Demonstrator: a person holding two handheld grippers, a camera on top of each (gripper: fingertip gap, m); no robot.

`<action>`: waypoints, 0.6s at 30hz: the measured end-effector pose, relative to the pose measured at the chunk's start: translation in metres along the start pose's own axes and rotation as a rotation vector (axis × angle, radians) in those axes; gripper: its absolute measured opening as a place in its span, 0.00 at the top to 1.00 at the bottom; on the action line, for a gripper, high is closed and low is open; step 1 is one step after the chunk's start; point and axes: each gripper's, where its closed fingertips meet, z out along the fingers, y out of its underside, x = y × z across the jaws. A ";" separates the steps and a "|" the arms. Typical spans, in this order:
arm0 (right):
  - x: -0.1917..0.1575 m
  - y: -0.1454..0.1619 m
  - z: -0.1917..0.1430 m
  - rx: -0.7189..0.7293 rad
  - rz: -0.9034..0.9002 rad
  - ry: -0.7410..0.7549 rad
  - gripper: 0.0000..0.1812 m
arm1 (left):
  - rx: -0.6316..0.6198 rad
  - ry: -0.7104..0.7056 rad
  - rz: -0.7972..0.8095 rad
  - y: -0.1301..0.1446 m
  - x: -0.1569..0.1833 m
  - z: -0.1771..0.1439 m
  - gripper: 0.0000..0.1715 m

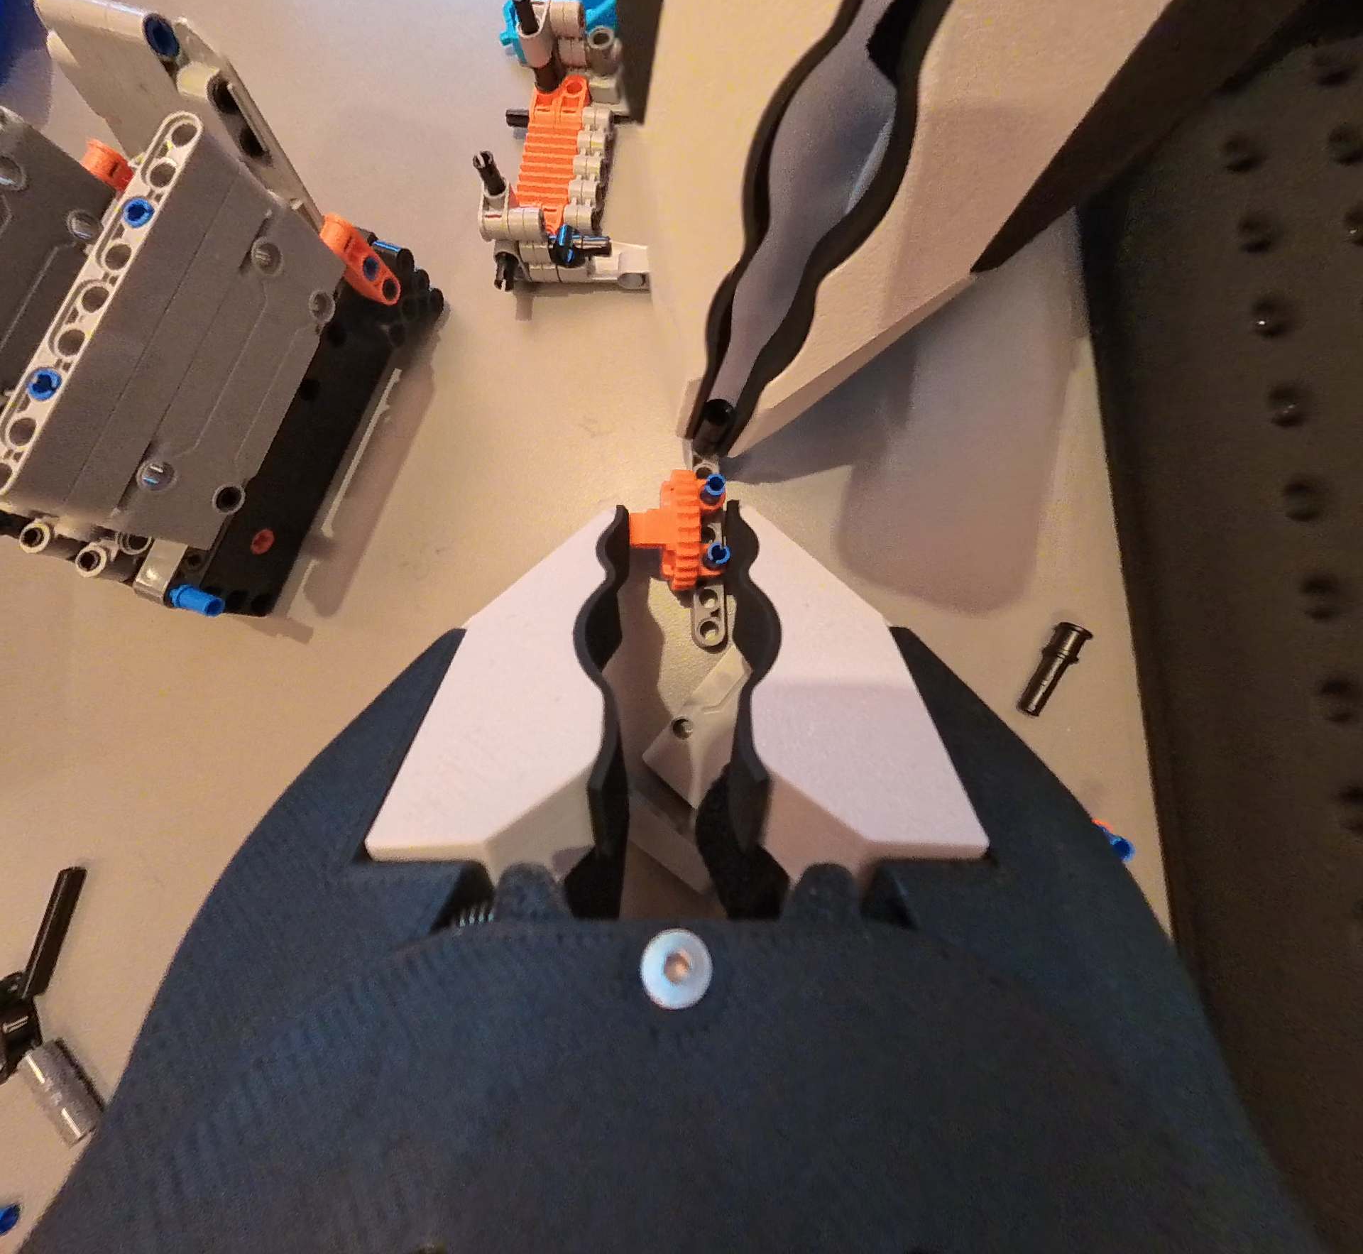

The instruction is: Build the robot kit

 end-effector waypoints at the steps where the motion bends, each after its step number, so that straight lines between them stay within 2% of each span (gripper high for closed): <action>1: 0.000 0.001 0.001 -0.019 0.013 -0.027 0.97 | 0.001 0.002 -0.002 0.000 0.000 0.000 0.86; 5: 0.000 0.001 0.002 -0.043 0.063 -0.105 0.97 | -0.001 0.003 -0.004 0.000 0.000 0.000 0.86; 9: -0.001 0.001 0.002 0.002 0.136 -0.128 0.96 | 0.000 0.005 -0.008 0.000 0.000 0.000 0.86; 10: 0.000 0.002 0.001 0.009 0.156 -0.115 0.89 | 0.003 0.004 -0.008 0.000 0.000 0.000 0.86; 11: 0.000 0.000 -0.001 0.029 0.173 -0.106 0.86 | 0.005 0.002 -0.009 0.000 0.000 0.000 0.86; 15: 0.010 0.000 -0.014 0.066 0.216 -0.020 0.85 | 0.005 0.016 -0.008 0.000 0.001 0.000 0.86; 18: 0.011 -0.002 -0.029 0.094 0.224 0.027 0.86 | 0.005 0.017 -0.018 -0.001 0.000 -0.004 0.76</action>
